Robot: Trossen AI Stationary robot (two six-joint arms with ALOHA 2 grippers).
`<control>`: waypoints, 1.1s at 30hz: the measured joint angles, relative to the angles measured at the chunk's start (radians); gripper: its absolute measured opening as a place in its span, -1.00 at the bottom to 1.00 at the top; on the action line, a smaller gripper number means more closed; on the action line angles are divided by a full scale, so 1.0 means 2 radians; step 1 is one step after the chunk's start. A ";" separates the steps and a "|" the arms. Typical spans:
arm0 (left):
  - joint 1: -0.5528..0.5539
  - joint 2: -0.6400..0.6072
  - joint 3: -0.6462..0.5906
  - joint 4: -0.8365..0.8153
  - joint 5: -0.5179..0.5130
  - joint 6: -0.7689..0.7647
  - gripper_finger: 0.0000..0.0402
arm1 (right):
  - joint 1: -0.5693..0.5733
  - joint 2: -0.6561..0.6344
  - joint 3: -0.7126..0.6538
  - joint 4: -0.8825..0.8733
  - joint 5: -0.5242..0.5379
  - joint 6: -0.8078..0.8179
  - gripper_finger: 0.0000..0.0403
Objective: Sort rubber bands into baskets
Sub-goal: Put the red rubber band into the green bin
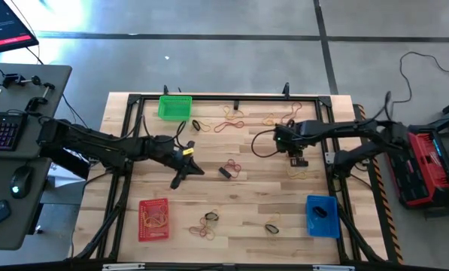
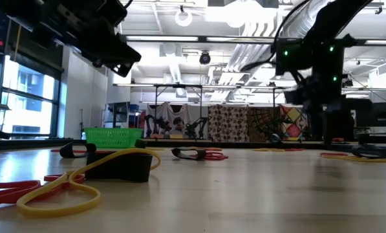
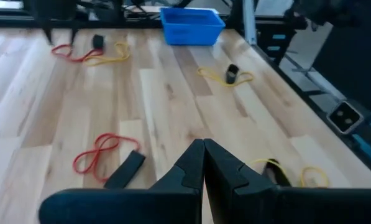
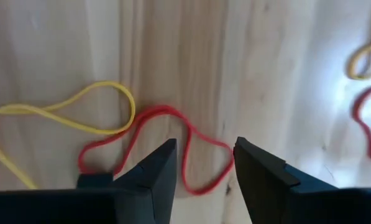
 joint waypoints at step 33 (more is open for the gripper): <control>0.021 0.000 -0.013 0.035 -0.046 -0.011 -1.00 | -0.017 0.058 0.040 0.028 0.001 0.021 -0.99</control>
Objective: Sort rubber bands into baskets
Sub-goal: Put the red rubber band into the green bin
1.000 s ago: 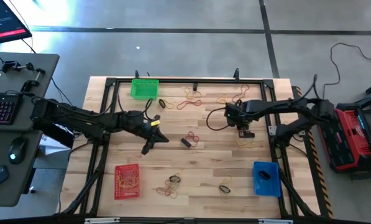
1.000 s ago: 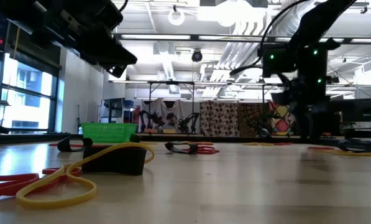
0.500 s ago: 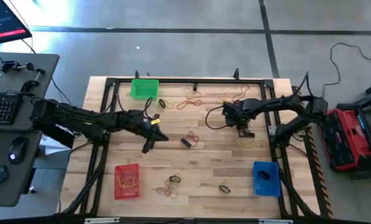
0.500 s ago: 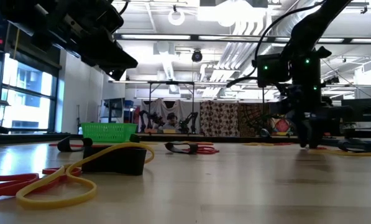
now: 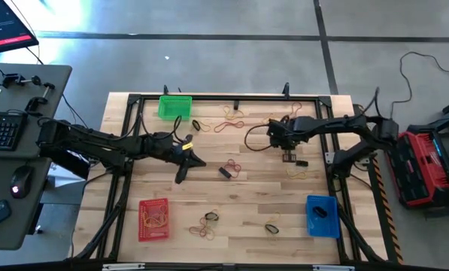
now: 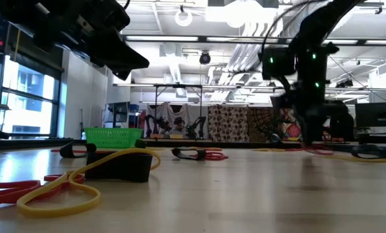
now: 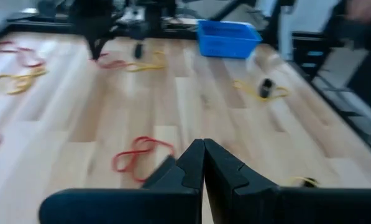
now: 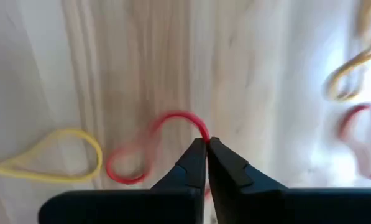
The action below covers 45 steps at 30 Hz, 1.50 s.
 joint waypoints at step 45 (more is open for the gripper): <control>-0.053 0.274 0.144 0.178 -0.215 -0.005 0.05 | 0.244 -0.050 0.024 0.392 0.206 0.138 -1.00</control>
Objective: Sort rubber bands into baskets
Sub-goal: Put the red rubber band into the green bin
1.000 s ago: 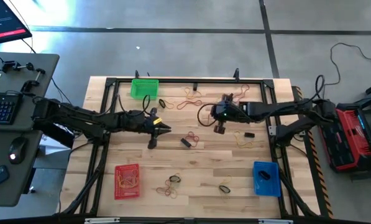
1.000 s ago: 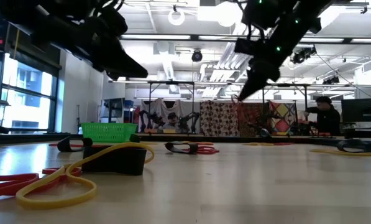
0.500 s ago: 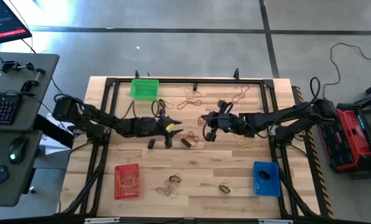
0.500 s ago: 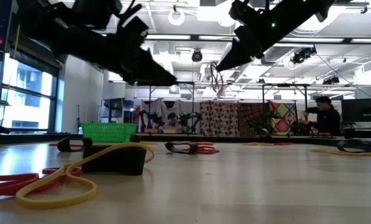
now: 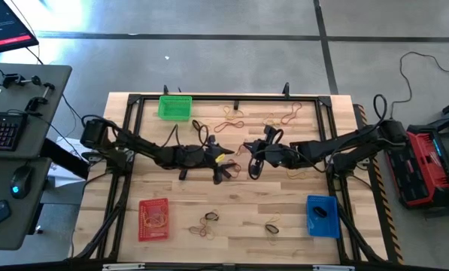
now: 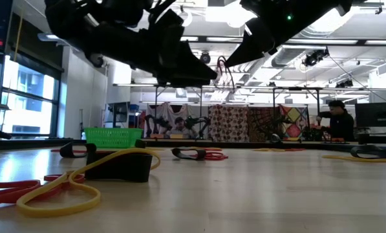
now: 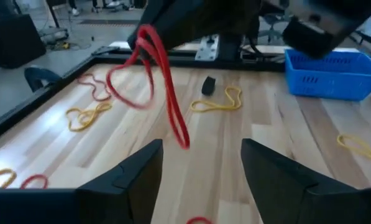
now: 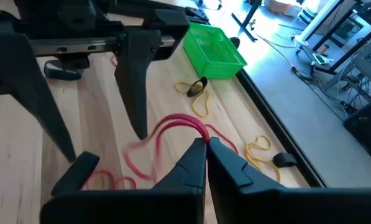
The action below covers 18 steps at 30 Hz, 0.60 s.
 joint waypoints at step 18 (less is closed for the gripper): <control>0.008 -0.001 0.006 0.004 -0.005 -0.022 0.05 | 0.001 0.000 0.000 0.010 0.004 -0.004 -1.00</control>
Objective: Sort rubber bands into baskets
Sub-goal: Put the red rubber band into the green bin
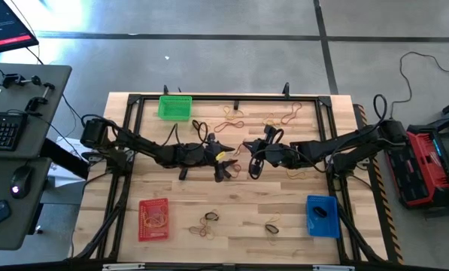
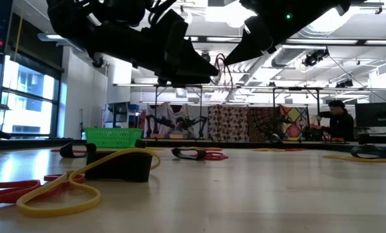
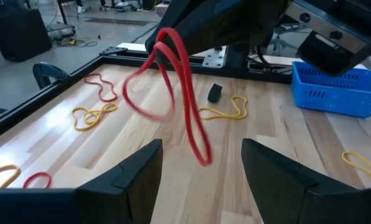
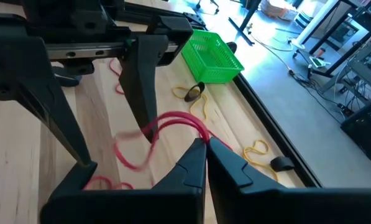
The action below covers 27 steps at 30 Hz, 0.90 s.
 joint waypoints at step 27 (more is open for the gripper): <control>0.006 -0.001 0.023 -0.001 0.029 0.032 -0.42 | 0.000 0.000 0.000 0.017 -0.007 0.000 -1.00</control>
